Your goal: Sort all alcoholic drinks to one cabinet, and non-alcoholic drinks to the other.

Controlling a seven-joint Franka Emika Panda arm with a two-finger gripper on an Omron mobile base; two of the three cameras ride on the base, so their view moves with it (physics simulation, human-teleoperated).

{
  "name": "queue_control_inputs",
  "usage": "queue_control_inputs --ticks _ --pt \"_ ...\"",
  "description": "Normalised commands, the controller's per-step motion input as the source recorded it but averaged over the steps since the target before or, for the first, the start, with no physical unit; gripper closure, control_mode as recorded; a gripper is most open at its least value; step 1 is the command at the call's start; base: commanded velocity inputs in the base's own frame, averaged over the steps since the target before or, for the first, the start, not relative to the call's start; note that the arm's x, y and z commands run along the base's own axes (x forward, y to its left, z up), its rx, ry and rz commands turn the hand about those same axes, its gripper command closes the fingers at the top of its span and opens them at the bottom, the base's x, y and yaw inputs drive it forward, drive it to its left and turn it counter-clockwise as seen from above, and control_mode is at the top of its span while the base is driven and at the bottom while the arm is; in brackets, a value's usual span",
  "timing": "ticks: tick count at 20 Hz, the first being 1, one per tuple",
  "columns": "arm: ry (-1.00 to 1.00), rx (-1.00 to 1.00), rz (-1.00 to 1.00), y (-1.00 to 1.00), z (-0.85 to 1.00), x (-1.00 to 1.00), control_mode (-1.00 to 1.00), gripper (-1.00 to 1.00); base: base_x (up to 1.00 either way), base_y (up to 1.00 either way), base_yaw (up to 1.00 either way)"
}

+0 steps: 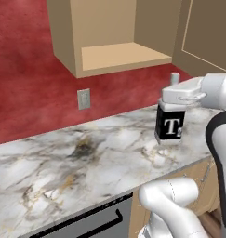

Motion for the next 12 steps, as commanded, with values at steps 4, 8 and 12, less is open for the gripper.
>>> queue_control_inputs --ticks 4,8,12 --pt "-0.09 -0.11 -0.11 0.00 0.36 0.50 -1.00 1.00 0.00 0.00 0.00" --pt "-0.05 -0.09 -0.10 0.00 0.34 0.55 -1.00 1.00 0.00 0.00 0.00" --pt "0.00 0.00 -0.10 0.00 0.30 0.58 -1.00 1.00 0.00 0.00 0.00"
